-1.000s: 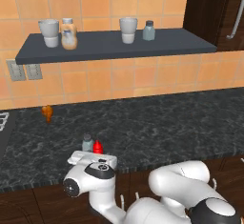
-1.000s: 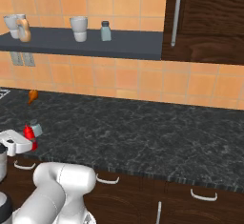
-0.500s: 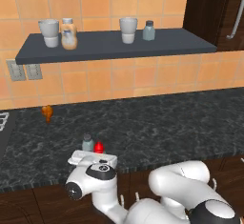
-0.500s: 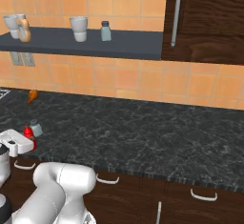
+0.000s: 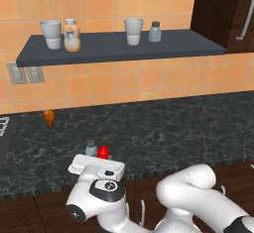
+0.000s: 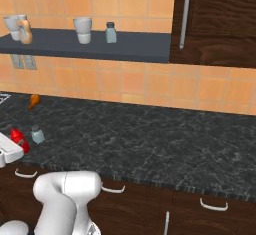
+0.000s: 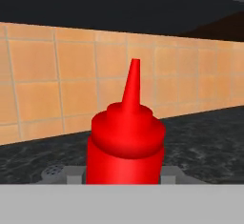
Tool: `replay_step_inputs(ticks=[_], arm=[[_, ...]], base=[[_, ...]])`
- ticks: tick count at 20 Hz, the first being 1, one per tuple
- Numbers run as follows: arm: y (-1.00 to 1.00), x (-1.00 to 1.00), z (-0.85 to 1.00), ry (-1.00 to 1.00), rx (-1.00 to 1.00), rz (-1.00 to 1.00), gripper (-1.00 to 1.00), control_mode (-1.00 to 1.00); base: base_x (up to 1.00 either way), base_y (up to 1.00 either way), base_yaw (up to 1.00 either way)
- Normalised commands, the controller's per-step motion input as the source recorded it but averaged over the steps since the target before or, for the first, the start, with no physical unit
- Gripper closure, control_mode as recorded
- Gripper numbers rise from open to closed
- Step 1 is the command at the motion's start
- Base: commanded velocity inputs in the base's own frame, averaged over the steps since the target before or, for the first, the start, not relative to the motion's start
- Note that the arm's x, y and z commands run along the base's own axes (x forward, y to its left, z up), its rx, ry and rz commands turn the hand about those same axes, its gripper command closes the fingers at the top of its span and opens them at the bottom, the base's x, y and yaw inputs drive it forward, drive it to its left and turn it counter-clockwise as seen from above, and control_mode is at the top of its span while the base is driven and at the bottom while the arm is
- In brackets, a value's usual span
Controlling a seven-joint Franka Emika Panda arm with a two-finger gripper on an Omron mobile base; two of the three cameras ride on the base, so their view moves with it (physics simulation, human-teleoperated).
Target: Put the shaker and condiment bottle from the counter next to their counterparts in the cabinet.
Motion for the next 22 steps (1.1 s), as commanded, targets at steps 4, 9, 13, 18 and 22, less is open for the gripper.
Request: replay_step_inputs(ticks=[4,9,13,18,22], arm=[[0.00,-0.46,1.00,0.00,0.03,-0.03,1.00,-1.00],[0.00,-0.24,1.00,0.00,0.01,0.00,1.00,-1.00],[0.00,0.00,1.00,0.00,0.00,0.00,1.00,-1.00],[0.00,0.00,1.00,0.00,0.00,0.00,1.00,-1.00],[-0.04,0.00,1.00,0.01,0.00,0.07,1.00,-1.00]], base=[[0.00,0.00,0.00],[0.00,0.00,0.00],[0.00,0.00,0.00],[0.00,0.00,0.00],[0.00,0.00,0.00]])
